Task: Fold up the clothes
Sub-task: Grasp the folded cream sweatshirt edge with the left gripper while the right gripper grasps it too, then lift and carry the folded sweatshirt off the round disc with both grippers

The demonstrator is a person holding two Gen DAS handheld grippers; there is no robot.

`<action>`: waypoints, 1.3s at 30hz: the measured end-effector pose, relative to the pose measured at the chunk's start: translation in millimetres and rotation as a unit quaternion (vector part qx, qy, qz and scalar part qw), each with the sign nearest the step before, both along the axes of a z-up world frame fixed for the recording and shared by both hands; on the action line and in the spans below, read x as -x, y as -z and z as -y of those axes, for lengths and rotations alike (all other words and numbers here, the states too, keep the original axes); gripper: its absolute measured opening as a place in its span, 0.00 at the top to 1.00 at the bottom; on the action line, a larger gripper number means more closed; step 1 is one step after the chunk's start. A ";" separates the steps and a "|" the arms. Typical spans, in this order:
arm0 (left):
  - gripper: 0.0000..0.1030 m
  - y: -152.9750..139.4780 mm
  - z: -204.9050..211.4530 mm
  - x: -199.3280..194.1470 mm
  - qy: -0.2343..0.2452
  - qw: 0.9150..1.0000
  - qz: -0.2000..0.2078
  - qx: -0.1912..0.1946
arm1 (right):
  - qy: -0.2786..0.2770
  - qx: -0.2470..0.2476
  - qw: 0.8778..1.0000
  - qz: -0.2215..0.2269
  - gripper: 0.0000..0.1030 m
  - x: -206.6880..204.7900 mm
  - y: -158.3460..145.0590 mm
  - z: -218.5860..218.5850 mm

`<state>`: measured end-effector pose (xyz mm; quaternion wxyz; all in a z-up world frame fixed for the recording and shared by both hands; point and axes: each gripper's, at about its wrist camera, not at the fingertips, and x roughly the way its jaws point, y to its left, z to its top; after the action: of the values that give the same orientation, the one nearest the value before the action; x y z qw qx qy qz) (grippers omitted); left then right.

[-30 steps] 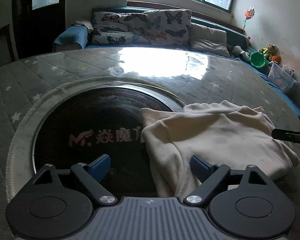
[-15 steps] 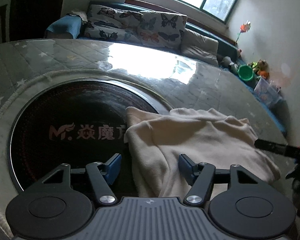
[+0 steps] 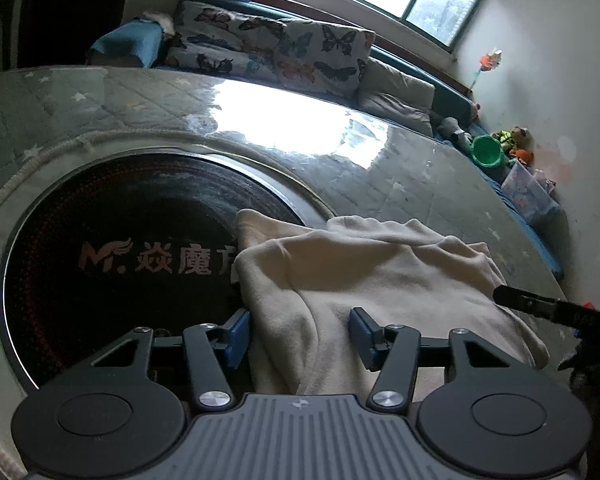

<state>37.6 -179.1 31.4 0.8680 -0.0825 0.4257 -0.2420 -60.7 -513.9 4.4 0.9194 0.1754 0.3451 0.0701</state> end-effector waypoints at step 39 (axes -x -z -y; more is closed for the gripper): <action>0.88 -17.5 198.3 10.7 0.169 0.985 0.040 -0.009 | 0.167 0.097 0.980 0.039 0.86 79.6 -38.0 123.8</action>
<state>26.9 -377.4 48.9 0.8317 0.0080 0.4003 -0.3847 -140.3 -637.7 42.4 0.9436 0.1380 0.2797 -0.1110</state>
